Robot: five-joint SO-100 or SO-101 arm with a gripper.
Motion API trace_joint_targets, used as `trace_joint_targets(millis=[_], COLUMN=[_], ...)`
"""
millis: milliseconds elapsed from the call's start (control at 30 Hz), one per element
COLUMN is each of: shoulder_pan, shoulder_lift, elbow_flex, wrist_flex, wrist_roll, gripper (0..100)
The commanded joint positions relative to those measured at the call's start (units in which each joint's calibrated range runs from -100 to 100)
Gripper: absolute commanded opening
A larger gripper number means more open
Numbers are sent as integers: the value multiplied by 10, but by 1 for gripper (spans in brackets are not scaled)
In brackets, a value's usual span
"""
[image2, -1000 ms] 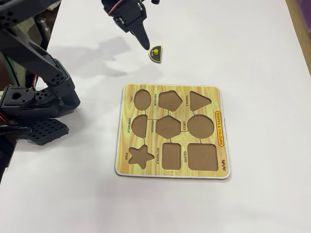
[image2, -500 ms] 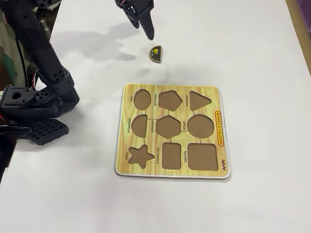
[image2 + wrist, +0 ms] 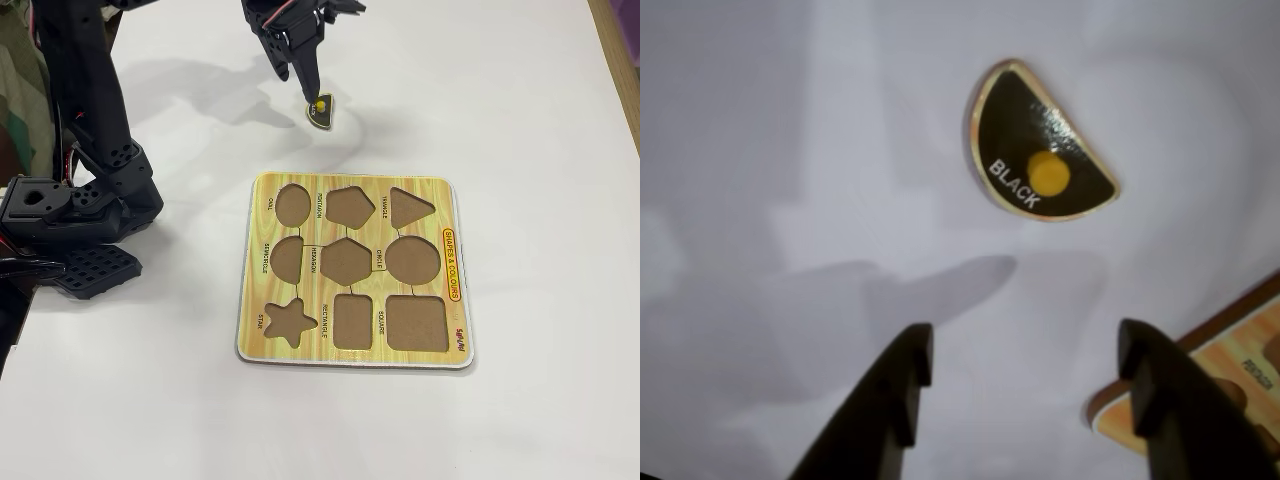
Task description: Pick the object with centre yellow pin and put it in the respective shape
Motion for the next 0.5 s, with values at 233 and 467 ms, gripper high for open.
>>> trace_joint_targets(millis=[233, 467], shoulder_pan=[27, 34], shoulder_lift=[23, 43], elbow_flex=[-30, -48], wrist_flex=[-6, -6], wrist_roll=[-1, -1], gripper=[21, 21])
